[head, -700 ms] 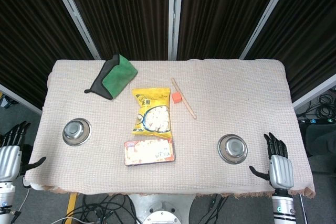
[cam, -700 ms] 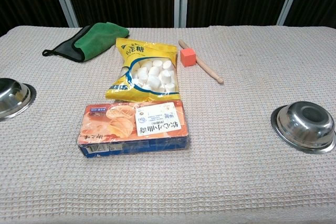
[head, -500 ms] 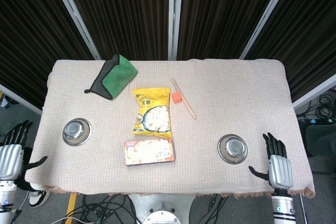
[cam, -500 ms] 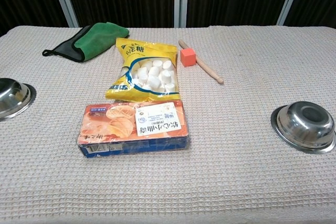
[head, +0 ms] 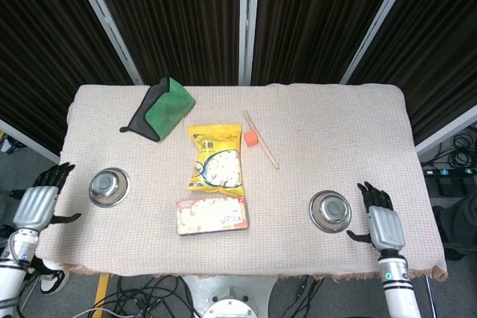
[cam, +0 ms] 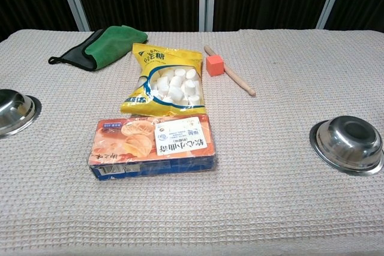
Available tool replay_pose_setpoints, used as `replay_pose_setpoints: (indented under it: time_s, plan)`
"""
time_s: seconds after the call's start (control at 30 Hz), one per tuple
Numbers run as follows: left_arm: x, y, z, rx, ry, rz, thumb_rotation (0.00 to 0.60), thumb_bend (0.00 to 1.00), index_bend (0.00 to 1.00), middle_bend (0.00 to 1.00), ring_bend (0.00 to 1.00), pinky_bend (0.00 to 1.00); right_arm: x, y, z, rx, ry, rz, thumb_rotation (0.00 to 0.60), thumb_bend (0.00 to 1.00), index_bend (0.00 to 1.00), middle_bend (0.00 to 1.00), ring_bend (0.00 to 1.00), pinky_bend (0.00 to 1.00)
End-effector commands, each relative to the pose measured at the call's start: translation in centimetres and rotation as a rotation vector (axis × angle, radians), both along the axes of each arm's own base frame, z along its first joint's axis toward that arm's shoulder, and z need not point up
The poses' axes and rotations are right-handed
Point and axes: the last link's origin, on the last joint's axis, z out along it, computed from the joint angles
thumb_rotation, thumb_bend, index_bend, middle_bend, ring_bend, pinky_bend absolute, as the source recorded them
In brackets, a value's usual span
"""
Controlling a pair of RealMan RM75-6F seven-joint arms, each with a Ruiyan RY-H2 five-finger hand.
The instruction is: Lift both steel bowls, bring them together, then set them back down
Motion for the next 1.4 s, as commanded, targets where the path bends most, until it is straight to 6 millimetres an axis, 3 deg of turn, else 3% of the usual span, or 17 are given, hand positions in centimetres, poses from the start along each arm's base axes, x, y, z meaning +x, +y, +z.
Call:
replay_pose_setpoints:
  time_s: [0.03,0.2,0.5,0.93,1.1,1.23,1.4]
  plan:
    - [-0.1,4.2,-0.6,-0.112,0.067,0.003,0.600,0.02,0.01,0.04,0.00,0.10,1.4,-2.9,-0.3,0.110,0.037,-0.003,0.600,0.00,0.00,0.00,0.00,0.00]
    - [-0.3,6.1,-1.7,-0.233,0.090,0.038,0.600,0.02,0.01,0.04,0.00,0.10,2.3,-4.3,-1.4,0.190,0.067,-0.015,0.600,0.01,0.00,0.00,0.00,0.00]
    - [0.1,7.6,-2.6,-0.301,0.078,0.045,0.600,0.02,0.05,0.04,0.00,0.10,2.5,-5.0,-2.5,0.271,0.108,-0.056,0.600,0.03,0.00,0.00,0.00,0.00]
    - [0.9,7.9,-5.3,-0.361,0.033,0.011,0.600,0.02,0.10,0.08,0.01,0.14,3.3,-6.2,-3.8,0.314,0.115,-0.055,0.600,0.04,0.00,0.00,0.00,0.00]
    - [0.5,7.7,-5.8,-0.363,0.028,0.007,0.600,0.02,0.16,0.14,0.07,0.22,3.4,-6.1,-4.2,0.326,0.124,-0.061,0.600,0.06,0.00,0.00,0.00,0.01]
    - [0.3,7.5,-6.1,-0.370,0.029,0.009,0.600,0.02,0.22,0.20,0.12,0.29,3.2,-5.9,-4.3,0.322,0.130,-0.071,0.600,0.08,0.02,0.10,0.02,0.11]
    - [0.2,7.4,-6.5,-0.371,0.028,0.007,0.600,0.03,0.27,0.26,0.18,0.37,2.9,-5.6,-4.3,0.292,0.126,-0.082,0.600,0.10,0.21,0.26,0.17,0.29]
